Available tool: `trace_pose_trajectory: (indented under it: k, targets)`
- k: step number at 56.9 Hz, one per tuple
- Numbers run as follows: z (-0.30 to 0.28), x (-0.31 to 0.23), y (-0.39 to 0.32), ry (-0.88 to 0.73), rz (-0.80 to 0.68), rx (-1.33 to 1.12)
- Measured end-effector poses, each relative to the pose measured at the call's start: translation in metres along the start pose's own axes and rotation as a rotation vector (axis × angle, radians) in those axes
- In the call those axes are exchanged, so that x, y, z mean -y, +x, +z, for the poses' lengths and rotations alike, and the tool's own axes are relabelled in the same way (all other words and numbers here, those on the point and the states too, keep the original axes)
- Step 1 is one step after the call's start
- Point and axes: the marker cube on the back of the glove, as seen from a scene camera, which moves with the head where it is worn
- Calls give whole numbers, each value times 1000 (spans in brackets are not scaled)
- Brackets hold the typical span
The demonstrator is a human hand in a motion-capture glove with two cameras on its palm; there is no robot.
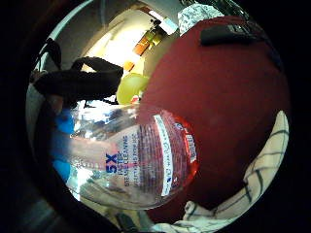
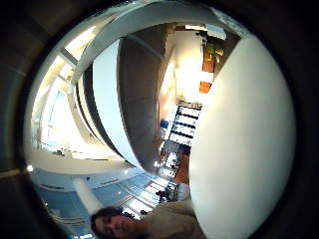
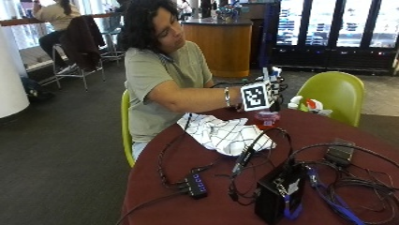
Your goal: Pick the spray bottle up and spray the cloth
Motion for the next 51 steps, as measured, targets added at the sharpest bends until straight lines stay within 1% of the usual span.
trace_pose_trajectory:
  k: [5,11,19,23,27,32,37,42,48,51]
  targets:
    - [-3,3,5,84,-64,-24]
    - [-3,4,7,116,-126,-30]
    - [-2,3,14,151,-130,-24]
    - [-5,3,16,144,-98,-35]
    - [-7,0,24,101,-10,-80]
    - [-9,-16,34,-10,86,-186]
    - [-22,-51,20,-145,141,-233]
    - [-41,-68,20,-97,153,-461]
    - [-75,-89,4,-68,186,-645]
    - [-83,-106,-4,-82,197,-729]
